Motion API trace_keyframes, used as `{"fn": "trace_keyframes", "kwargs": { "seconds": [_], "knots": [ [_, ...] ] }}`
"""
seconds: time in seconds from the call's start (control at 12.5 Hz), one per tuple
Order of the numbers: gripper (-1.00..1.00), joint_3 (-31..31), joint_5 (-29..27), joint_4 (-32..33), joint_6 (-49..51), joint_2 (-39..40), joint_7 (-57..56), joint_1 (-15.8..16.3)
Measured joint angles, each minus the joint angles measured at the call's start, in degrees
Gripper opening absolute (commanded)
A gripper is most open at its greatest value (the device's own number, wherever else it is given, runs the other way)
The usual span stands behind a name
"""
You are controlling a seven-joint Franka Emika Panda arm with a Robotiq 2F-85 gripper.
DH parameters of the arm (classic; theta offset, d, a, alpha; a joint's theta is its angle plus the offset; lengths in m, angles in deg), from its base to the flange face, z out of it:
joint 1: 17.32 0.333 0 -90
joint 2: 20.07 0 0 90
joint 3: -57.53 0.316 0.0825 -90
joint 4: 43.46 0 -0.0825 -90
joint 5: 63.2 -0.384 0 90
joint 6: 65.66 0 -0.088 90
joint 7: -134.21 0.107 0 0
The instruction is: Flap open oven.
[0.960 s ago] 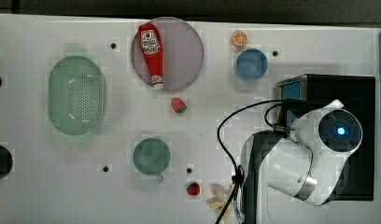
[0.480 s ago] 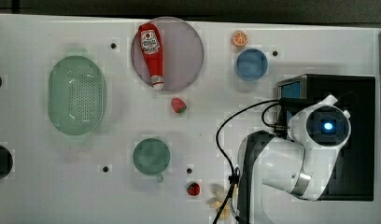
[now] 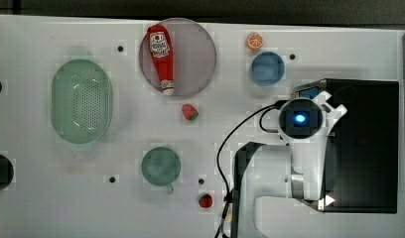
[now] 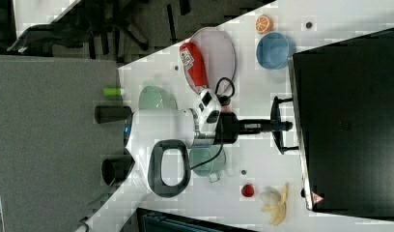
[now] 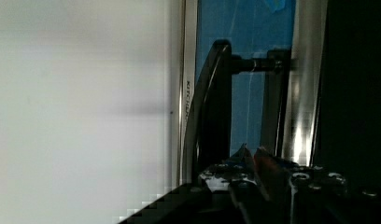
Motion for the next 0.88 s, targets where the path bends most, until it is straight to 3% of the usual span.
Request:
{"fn": "trace_keyframes", "kwargs": {
  "seconds": [0.48,0.64,0.88],
  "knots": [
    [-0.65,4.1,8.5,-0.6,4.0,2.1,11.0,2.2],
    [-0.65,5.3,13.3,-0.4,5.6,3.3,15.9,3.9],
    [-0.65,6.6,15.4,-1.2,7.9,7.0,23.2,7.2]
  ]
}}
